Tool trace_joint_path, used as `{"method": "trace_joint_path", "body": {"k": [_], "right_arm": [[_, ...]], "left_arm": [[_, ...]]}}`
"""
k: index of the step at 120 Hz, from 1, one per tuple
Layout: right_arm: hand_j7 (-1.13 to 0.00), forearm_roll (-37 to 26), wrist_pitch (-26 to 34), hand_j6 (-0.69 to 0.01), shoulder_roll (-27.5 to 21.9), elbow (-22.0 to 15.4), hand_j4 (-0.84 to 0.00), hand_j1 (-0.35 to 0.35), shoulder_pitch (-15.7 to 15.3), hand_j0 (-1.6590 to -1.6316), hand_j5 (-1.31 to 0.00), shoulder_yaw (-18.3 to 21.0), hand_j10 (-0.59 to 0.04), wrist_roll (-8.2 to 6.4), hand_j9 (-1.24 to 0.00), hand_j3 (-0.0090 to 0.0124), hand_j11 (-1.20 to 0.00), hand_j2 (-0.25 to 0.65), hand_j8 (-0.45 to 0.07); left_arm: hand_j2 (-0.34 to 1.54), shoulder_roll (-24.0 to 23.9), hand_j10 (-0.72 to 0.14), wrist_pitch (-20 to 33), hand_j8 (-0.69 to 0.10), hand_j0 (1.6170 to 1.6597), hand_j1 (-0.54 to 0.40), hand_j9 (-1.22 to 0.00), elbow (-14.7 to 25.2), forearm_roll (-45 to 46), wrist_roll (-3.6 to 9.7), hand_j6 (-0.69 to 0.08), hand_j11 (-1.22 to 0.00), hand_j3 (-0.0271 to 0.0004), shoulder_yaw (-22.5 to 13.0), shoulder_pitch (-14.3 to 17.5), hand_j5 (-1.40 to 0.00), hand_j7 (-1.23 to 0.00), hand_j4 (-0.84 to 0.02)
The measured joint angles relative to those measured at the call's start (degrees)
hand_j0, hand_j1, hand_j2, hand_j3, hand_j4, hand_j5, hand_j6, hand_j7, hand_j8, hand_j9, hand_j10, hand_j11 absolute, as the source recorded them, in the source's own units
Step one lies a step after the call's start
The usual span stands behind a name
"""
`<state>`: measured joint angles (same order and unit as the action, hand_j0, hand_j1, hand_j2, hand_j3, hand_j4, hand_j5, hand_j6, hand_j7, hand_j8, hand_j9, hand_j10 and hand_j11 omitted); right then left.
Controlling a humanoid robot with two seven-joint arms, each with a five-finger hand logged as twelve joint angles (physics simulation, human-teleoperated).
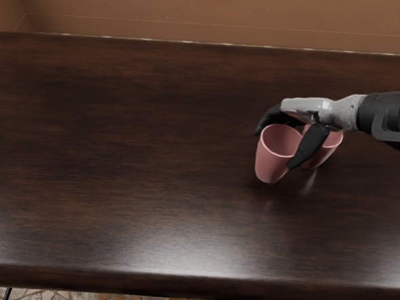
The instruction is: Pick up cup and place in cup with right hand
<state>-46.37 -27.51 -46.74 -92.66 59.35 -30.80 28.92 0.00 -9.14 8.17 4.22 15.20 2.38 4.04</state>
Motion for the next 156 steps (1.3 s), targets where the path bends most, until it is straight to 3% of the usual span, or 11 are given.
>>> {"method": "trace_joint_path", "body": {"k": [8, 18, 30, 55, 58, 64, 65, 66, 93, 122, 156], "right_arm": [[-0.58, 1.53, -0.66, -0.322, -1.43, 0.08, -0.428, 0.061, 1.11, -1.6551, -0.60, -0.50, -0.343, 0.00, -0.59, -0.0003, -0.59, -0.065, -0.251], [-0.58, 3.30, -1.55, -0.329, -3.55, 0.14, -0.429, 0.049, 2.31, -1.6550, -0.60, -1.19, -0.350, 0.01, -0.60, 0.0007, -0.59, -0.073, -0.258], [-0.59, 5.50, -2.21, -0.339, -6.17, 0.21, -0.429, 0.043, 3.33, -1.6550, -0.61, -2.39, -0.350, 0.01, -0.60, 0.0001, -0.60, -0.077, -0.257], [-0.59, 9.19, -2.48, -0.371, -12.61, 0.50, -0.431, 0.012, 5.18, -1.6547, -0.61, -3.44, -0.377, -0.36, -0.61, 0.0012, -0.60, -0.097, -0.288], [-0.59, 9.48, -2.44, -0.373, -13.13, 0.62, -0.431, 0.008, 5.26, -1.6548, -0.61, -3.67, -0.384, -0.41, -0.60, 0.0002, -0.60, -0.059, -0.284], [-0.59, 10.22, -2.35, -0.363, -13.94, 1.00, -0.434, 0.040, 5.37, -1.6559, -0.61, -4.03, -0.377, -0.52, -0.60, 0.0004, -0.60, 0.004, -0.288], [-0.59, 10.31, -2.30, -0.375, -14.04, 1.06, -0.436, 0.043, 5.38, -1.6558, -0.61, -4.08, -0.372, -0.54, -0.60, -0.0025, -0.60, 0.016, -0.297], [-0.59, 10.40, -2.30, -0.368, -14.14, 1.13, -0.435, 0.048, 5.40, -1.6561, -0.61, -4.12, -0.374, -0.55, -0.60, 0.0014, -0.60, 0.023, -0.297], [-0.59, 11.23, -1.20, -0.354, -14.67, 4.28, -0.437, 0.071, 5.48, -1.6563, -0.61, -4.40, -0.360, -0.68, -0.60, -0.0004, -0.60, 0.023, -0.276], [-0.59, 9.24, -0.71, -0.351, -12.53, 8.38, -0.437, 0.076, 4.72, -1.6561, -0.60, -3.76, -0.353, -0.78, -0.59, -0.0001, -0.59, 0.029, -0.276], [-0.58, 6.25, 0.29, -0.352, -10.65, 11.39, -0.436, 0.078, 2.04, -1.6562, -0.60, -3.15, -0.356, -4.85, -0.58, 0.0000, -0.59, 0.033, -0.278]], "left_arm": [[0.00, 0.00, 0.000, 0.00, 0.000, 1.6581, 0.349, 0.00, 0.00, 0.00, 0.00, 0.000, 0.00, 0.0000, 0.00, 0.00, 0.00, 0.00, 0.000], [0.00, 0.00, 0.000, 0.00, 0.000, 1.6581, 0.349, 0.00, 0.00, 0.00, 0.00, 0.000, 0.00, 0.0001, 0.00, 0.00, 0.00, 0.00, 0.000], [0.00, 0.00, 0.000, 0.00, 0.000, 1.6581, 0.349, 0.00, 0.00, 0.00, 0.00, 0.000, 0.00, 0.0001, 0.00, 0.00, 0.00, 0.00, 0.000], [0.00, 0.00, 0.000, 0.00, 0.000, 1.6581, 0.349, 0.00, 0.00, 0.00, 0.00, 0.000, 0.00, 0.0001, 0.00, -0.01, 0.00, 0.00, 0.000], [0.00, 0.00, 0.000, 0.00, 0.000, 1.6581, 0.349, 0.00, 0.00, 0.00, 0.00, 0.000, 0.00, 0.0001, 0.00, 0.00, 0.00, 0.00, 0.000], [0.00, 0.00, 0.000, 0.00, 0.000, 1.6581, 0.349, 0.00, 0.00, 0.00, 0.00, 0.000, 0.00, 0.0001, 0.01, -0.02, 0.00, 0.00, 0.000], [0.00, 0.00, 0.000, 0.00, 0.000, 1.6581, 0.349, 0.00, 0.00, 0.00, 0.00, 0.000, 0.00, 0.0001, 0.01, -0.01, 0.00, 0.00, 0.000], [0.00, 0.00, 0.000, 0.00, 0.000, 1.6581, 0.349, 0.00, 0.00, 0.00, 0.00, 0.000, 0.00, 0.0001, 0.01, 0.00, 0.00, 0.00, 0.000], [0.00, 0.00, 0.000, 0.00, 0.000, 1.6581, 0.349, 0.00, 0.00, 0.00, 0.00, 0.000, 0.00, 0.0000, 0.00, 0.00, 0.00, 0.00, 0.000], [0.00, 0.00, 0.000, 0.00, 0.000, 1.6581, 0.349, 0.00, 0.00, 0.00, 0.00, 0.000, 0.00, -0.0001, 0.00, 0.00, 0.00, 0.00, 0.000], [0.00, 0.00, 0.000, 0.00, 0.000, 1.6581, 0.349, 0.00, 0.00, 0.00, 0.00, 0.000, 0.00, -0.0001, 0.01, 0.00, 0.00, 0.00, 0.000]]}}
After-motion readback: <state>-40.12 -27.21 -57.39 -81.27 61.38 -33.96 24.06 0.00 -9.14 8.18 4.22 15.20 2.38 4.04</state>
